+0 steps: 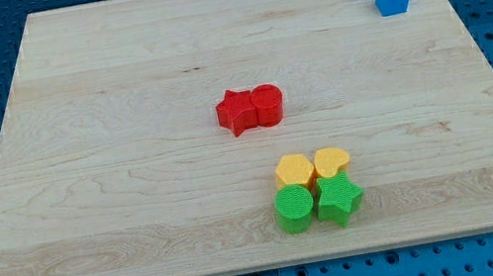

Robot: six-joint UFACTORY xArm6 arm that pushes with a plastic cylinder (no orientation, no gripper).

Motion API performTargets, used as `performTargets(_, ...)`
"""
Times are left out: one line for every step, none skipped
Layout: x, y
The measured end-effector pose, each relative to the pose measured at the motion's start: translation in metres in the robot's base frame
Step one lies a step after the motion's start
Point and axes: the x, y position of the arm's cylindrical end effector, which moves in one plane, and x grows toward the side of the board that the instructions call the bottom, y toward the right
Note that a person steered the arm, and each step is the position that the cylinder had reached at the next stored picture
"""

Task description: Move the blue triangle right a bit

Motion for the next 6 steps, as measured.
performTargets(0.017, 0.005)
performTargets(0.037, 0.005)
performTargets(0.043, 0.006)
performTargets(0.043, 0.009)
performTargets(0.043, 0.014)
performTargets(0.043, 0.015)
